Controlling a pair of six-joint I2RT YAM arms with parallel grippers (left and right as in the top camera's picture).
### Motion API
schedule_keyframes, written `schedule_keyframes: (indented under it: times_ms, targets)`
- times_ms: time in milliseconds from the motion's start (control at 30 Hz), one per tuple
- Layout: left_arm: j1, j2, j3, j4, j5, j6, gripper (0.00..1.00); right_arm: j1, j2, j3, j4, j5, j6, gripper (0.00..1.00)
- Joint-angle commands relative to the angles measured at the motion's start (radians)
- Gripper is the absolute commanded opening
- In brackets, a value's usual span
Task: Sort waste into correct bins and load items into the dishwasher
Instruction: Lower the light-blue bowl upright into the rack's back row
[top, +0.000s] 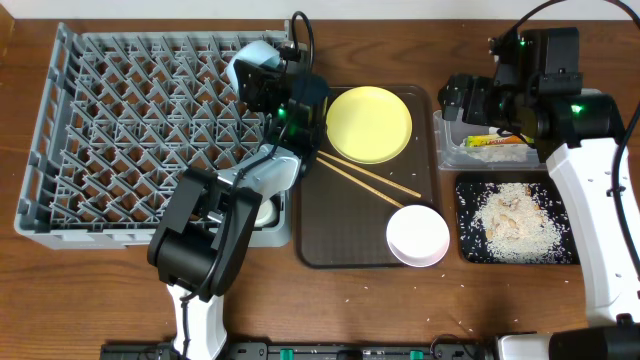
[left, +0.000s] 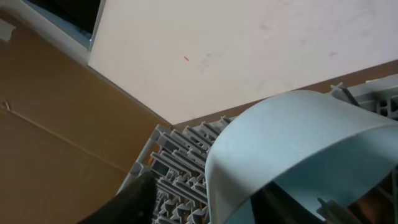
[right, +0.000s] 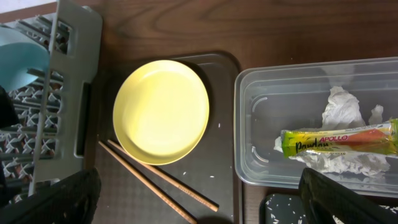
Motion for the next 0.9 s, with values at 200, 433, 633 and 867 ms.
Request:
schedule_keyframes:
  times_ms: [200,433,633,867]
  targets:
    - [-0.008,0.015,0.013,-0.110,-0.017,-0.171,0.60,0.006,0.001,0.010,0.000,0.002,-0.005,0.99]
    - [-0.020,0.015,0.013,-0.109,0.013,-0.226,0.67,0.006,0.001,0.010,0.000,0.002,-0.005,0.99]
    - [-0.047,0.015,0.013,-0.114,0.032,-0.272,0.69,0.006,0.001,0.010,0.000,0.002,-0.005,0.99]
    - [-0.065,0.015,0.013,-0.176,0.039,-0.341,0.68,0.007,0.001,0.010,0.000,0.002,-0.005,0.99]
